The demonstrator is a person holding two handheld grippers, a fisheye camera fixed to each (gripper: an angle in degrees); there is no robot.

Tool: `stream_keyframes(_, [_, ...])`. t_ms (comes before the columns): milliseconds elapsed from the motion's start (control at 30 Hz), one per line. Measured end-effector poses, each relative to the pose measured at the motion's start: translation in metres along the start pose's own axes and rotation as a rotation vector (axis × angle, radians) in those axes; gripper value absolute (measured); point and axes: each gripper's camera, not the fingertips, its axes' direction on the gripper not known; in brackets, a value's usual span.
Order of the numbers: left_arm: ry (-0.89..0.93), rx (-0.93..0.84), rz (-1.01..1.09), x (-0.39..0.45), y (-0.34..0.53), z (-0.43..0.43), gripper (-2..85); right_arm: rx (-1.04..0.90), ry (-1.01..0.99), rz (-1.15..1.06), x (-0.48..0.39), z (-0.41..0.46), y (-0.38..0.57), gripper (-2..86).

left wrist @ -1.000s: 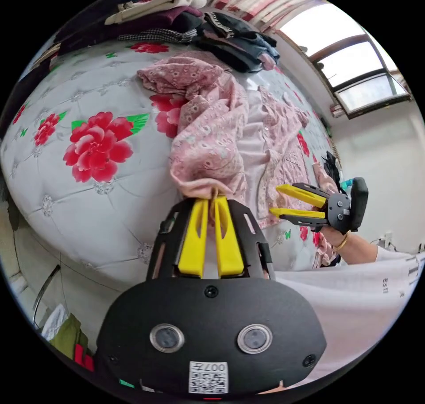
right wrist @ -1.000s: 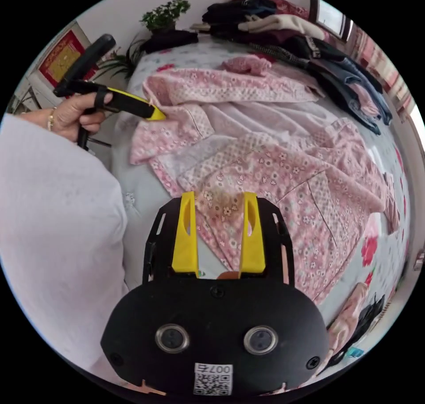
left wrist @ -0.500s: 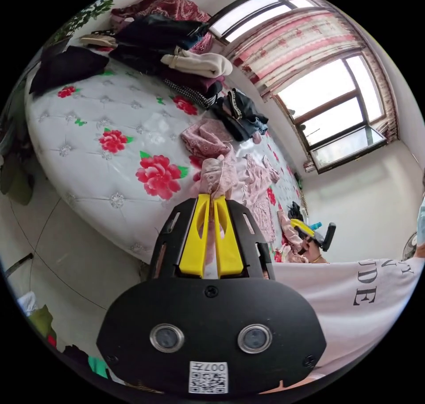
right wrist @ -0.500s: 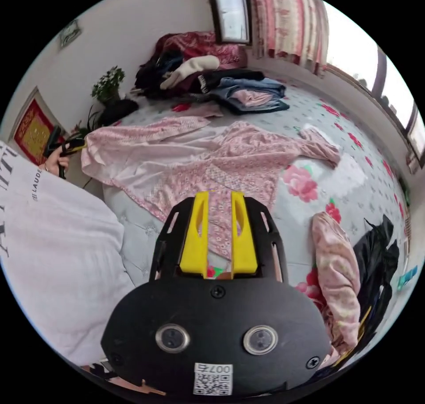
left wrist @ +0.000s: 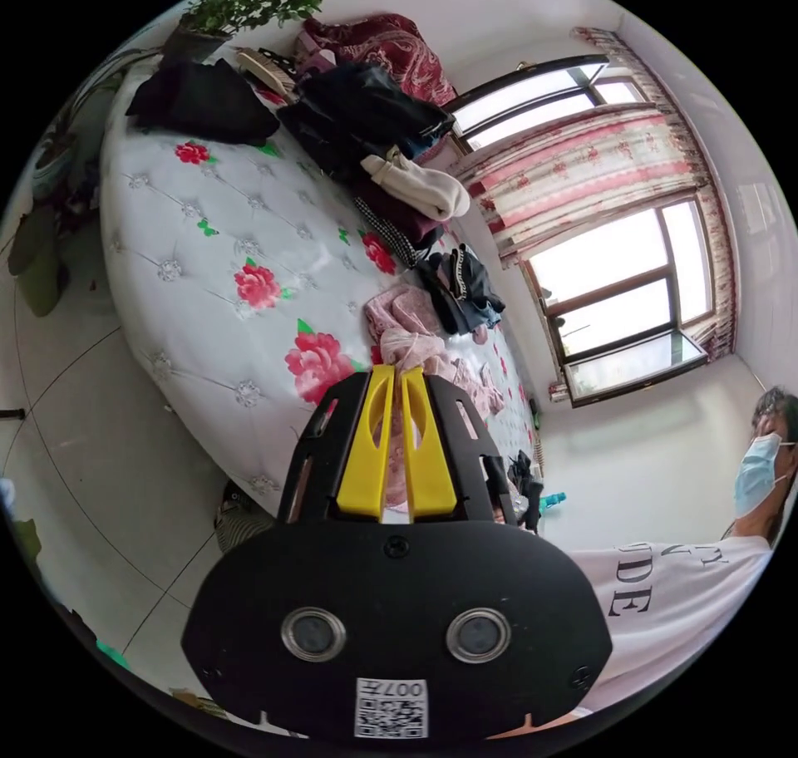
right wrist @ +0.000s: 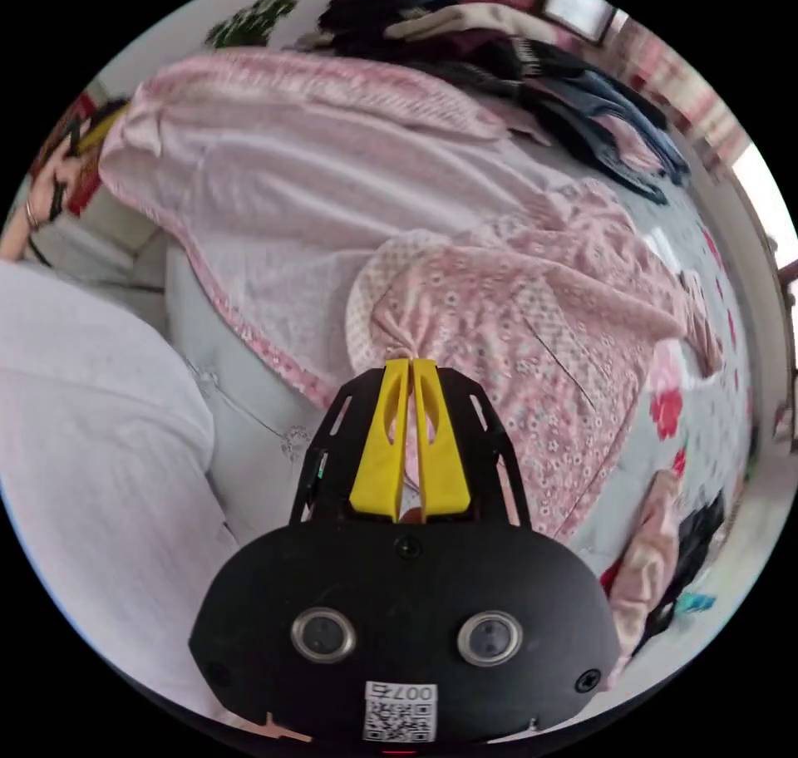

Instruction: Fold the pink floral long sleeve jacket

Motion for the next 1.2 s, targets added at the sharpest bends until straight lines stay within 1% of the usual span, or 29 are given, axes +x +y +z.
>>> stream_keyframes(33, [-0.001,0.007,-0.004,-0.001,-0.002,-0.005,-1.0,0.085,-0.040,0.130,0.031,-0.027,0.019,0.0])
stream_keyframes(67, [0.002,0.027,-0.008,-0.002,-0.008,-0.017,-1.0,0.127,-0.049,0.199,0.046,-0.043,0.031,-0.1])
stream_keyframes(133, [0.047,0.073,-0.011,-0.003,-0.017,-0.039,-1.0,0.343,-0.085,0.432,0.103,-0.116,0.096,-0.2])
stream_keyframes(167, [0.081,0.104,-0.006,-0.002,-0.025,-0.056,-1.0,0.397,-0.095,0.482,0.115,-0.135,0.116,-0.2])
stream_keyframes(233, [0.112,0.154,0.014,0.002,-0.036,-0.083,-1.0,0.598,-0.125,0.669,0.149,-0.204,0.204,-0.3])
stream_keyframes(300, [0.116,0.210,0.023,0.003,-0.049,-0.115,-1.0,0.698,-0.109,0.793,0.161,-0.240,0.267,-0.3])
stream_keyframes(333, [0.106,0.214,0.013,0.002,-0.052,-0.121,-1.0,0.703,-0.078,0.863,0.165,-0.252,0.298,-0.3])
stream_keyframes(367, [0.064,0.204,-0.018,-0.002,-0.057,-0.125,-1.0,0.688,-0.052,0.888,0.166,-0.254,0.309,-0.3])
stream_keyframes(400, [0.023,0.179,-0.066,-0.009,-0.062,-0.121,-1.0,0.642,0.004,0.924,0.167,-0.251,0.325,-0.3])
stream_keyframes(433, [0.015,0.160,-0.088,-0.013,-0.064,-0.115,-1.0,0.593,0.016,0.965,0.173,-0.239,0.334,-0.3])
stream_keyframes(467, [0.020,0.108,-0.138,-0.022,-0.071,-0.099,-1.0,0.572,0.000,0.992,0.178,-0.231,0.337,-0.3])
stream_keyframes(533, [0.065,0.031,-0.203,-0.029,-0.086,-0.064,-1.0,0.540,-0.180,1.061,0.208,-0.184,0.329,-0.3])
stream_keyframes(567, [0.089,-0.006,-0.211,-0.025,-0.100,-0.039,-1.0,0.529,-0.224,1.069,0.217,-0.172,0.321,-0.3])
stream_keyframes(600, [0.121,-0.029,-0.207,-0.014,-0.120,-0.014,-1.0,0.512,-0.308,1.064,0.235,-0.152,0.299,-0.3])
stream_keyframes(667, [0.198,-0.026,-0.183,0.016,-0.155,0.011,-1.0,0.556,-0.388,1.046,0.260,-0.145,0.258,-0.3])
stream_keyframes(733, [0.281,-0.002,-0.126,0.061,-0.197,0.016,-1.0,0.713,-0.444,0.976,0.285,-0.183,0.206,-0.3])
stream_keyframes(767, [0.313,0.006,-0.051,0.099,-0.224,0.009,-1.0,0.763,-0.438,0.944,0.288,-0.200,0.195,-0.3])
stream_keyframes(800, [0.323,0.030,0.043,0.139,-0.247,-0.010,-1.0,0.844,-0.409,0.862,0.288,-0.240,0.176,-0.3])
stream_keyframes(833, [0.336,0.053,0.093,0.159,-0.256,-0.023,-1.0,0.917,-0.375,0.770,0.283,-0.280,0.164,-0.3])
stream_keyframes(900, [0.359,0.119,0.246,0.221,-0.276,-0.080,-1.0,1.013,-0.314,0.685,0.271,-0.335,0.164,-0.3])
stream_keyframes(933, [0.357,0.129,0.277,0.233,-0.277,-0.094,-1.0,1.060,-0.281,0.644,0.260,-0.364,0.170,-0.3])
stream_keyframes(1000, [0.377,0.176,0.354,0.263,-0.271,-0.148,-1.0,1.115,-0.255,0.612,0.245,-0.393,0.188,-0.3])
stream_keyframes(1067, [0.355,0.195,0.370,0.272,-0.260,-0.182,-1.0,1.145,-0.237,0.611,0.233,-0.408,0.213,-0.3])
stream_keyframes(1133, [0.296,0.184,0.393,0.274,-0.247,-0.208,-1.0,1.138,-0.186,0.612,0.221,-0.408,0.246,-0.3])
stream_keyframes(1200, [0.222,0.112,0.383,0.263,-0.228,-0.223,-1.0,1.079,-0.216,0.625,0.220,-0.394,0.266,-0.3])
